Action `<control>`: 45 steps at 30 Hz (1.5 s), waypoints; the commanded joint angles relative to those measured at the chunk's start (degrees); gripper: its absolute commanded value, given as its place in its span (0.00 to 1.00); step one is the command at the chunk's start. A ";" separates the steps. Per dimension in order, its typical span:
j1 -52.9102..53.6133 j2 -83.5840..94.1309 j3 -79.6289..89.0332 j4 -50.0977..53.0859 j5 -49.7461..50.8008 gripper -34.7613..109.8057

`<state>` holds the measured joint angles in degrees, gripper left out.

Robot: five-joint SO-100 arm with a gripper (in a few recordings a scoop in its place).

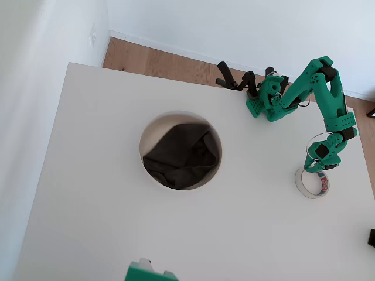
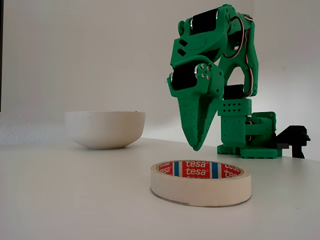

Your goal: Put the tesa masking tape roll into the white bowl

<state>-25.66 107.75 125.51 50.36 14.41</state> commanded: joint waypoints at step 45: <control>-12.13 -9.84 -5.45 0.18 15.29 0.36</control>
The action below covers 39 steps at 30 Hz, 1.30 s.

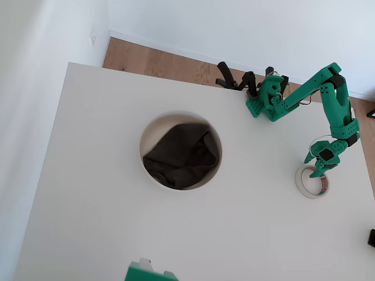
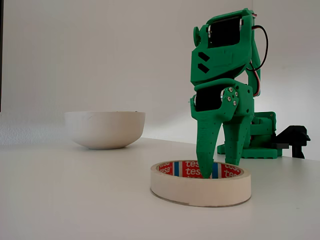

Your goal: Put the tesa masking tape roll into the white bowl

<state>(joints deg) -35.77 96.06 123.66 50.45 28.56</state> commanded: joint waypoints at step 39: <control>35.77 49.48 -21.80 24.43 -10.81 0.18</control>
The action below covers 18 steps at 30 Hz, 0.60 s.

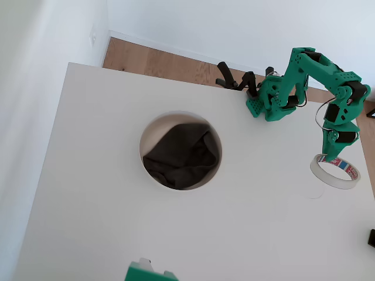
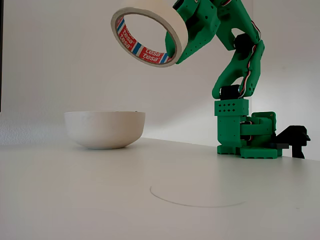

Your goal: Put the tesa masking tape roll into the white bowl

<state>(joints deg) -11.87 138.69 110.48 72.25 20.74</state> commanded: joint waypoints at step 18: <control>69.35 -21.09 -9.49 -31.29 -15.29 0.18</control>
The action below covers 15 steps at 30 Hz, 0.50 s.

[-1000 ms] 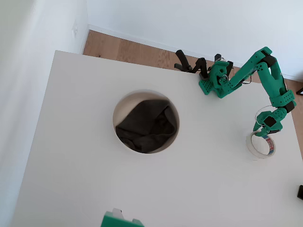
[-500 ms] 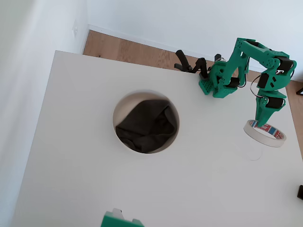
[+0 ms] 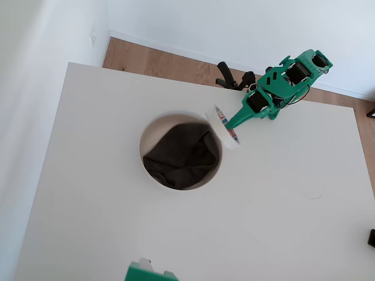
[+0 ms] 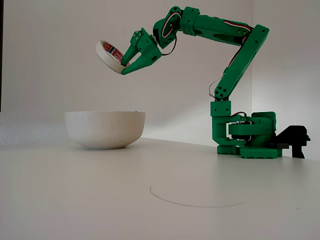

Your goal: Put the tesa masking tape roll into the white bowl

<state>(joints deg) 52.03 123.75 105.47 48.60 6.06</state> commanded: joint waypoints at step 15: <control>7.56 -29.53 -5.62 -19.51 -2.64 0.18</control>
<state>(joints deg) 59.85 91.58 105.29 30.41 2.72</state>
